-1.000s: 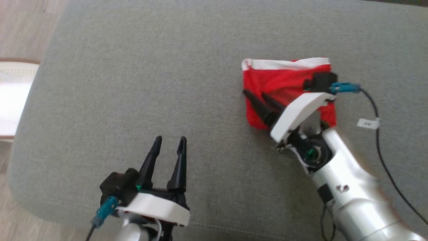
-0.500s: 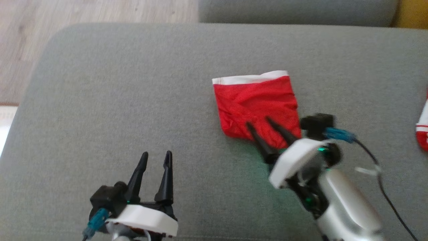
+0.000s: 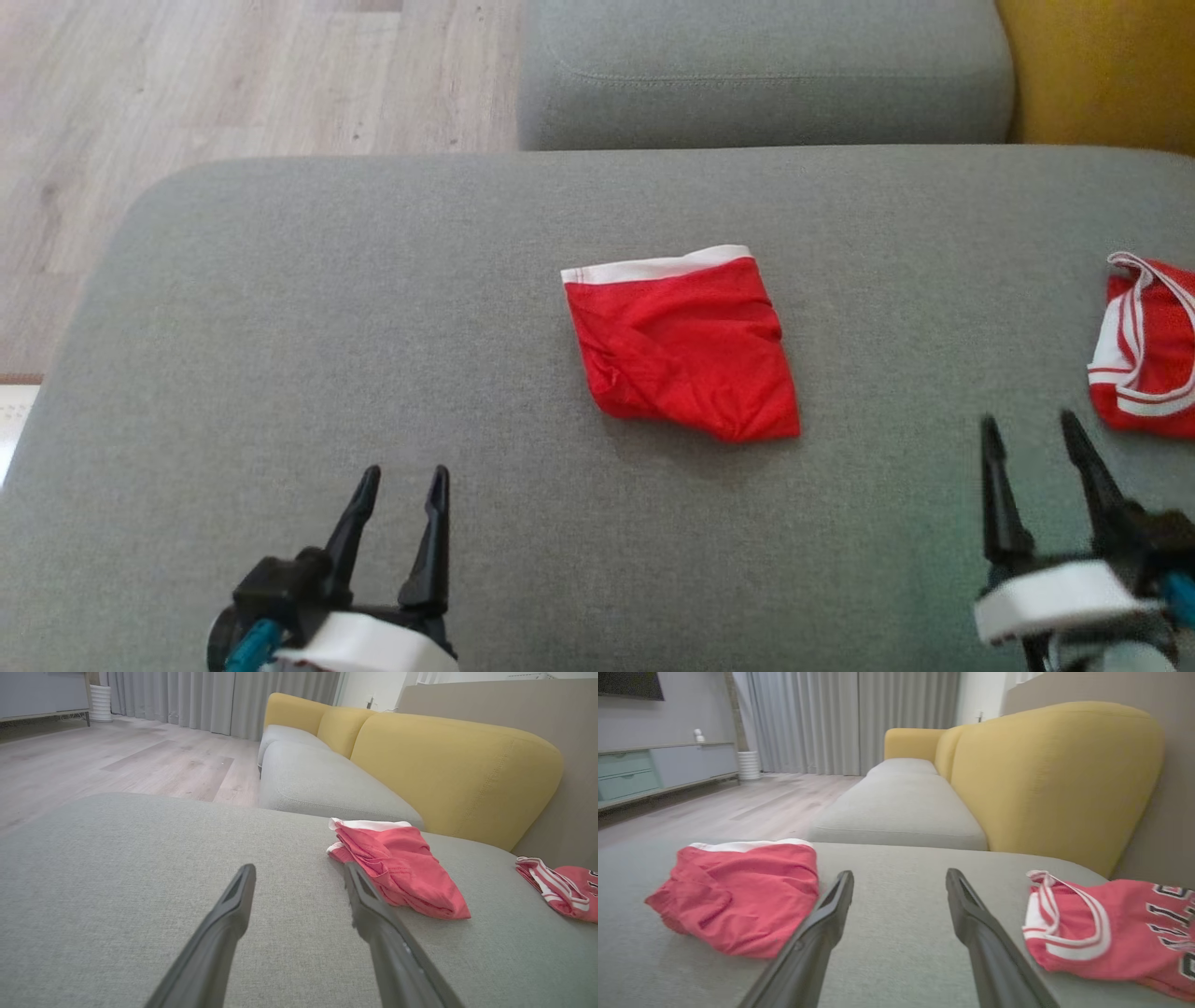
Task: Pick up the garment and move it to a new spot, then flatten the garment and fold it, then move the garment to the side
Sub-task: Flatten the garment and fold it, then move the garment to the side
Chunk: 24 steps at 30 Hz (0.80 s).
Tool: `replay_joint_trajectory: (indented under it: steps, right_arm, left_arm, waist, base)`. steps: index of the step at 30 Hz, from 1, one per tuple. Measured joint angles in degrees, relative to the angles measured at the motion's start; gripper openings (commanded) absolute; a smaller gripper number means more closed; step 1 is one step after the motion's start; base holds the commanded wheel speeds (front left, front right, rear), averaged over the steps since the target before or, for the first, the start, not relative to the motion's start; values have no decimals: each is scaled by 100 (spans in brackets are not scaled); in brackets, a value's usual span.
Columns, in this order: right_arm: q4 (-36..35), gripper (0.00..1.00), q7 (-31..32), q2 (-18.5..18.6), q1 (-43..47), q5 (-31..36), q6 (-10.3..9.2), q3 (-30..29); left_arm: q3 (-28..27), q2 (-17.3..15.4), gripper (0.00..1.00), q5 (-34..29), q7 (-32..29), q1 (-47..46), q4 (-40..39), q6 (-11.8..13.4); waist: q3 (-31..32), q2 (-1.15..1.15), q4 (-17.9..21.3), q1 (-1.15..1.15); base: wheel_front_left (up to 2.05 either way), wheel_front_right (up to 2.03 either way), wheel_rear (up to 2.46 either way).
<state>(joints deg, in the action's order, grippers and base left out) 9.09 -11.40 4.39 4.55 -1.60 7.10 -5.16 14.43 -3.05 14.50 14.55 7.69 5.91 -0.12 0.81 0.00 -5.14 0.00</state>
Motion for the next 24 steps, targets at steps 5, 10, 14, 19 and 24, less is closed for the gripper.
replay_joint_trajectory:
  steps: [5,10,14,19,24]
  right_arm:
    - [352,100,-241,-141,244,182,0,-301]
    - [558,100,-282,-203,334,263,0,-294]
    - [600,100,-282,-202,331,259,0,-269]
    - [632,100,-282,-203,332,202,0,-215]
    - [673,100,-282,-203,331,190,0,-91]
  left_arm:
    - [-159,-4,100,-175,0,47,13,-94]
    - [-237,-7,100,-419,0,90,77,-94]
    - [-335,-4,100,-492,0,247,138,-89]
    - [-404,-7,100,-492,0,280,153,-90]
    - [-403,-7,100,-491,0,280,152,-90]
  waist:
    - [42,0,-61,0]
    - [59,0,-90,0]
    - [88,0,-114,0]
    - [99,0,-156,0]
    - [90,0,-199,0]
  base:
    - [0,0,0]
    - [0,0,0]
    - [0,0,0]
    - [0,0,0]
    - [0,0,0]
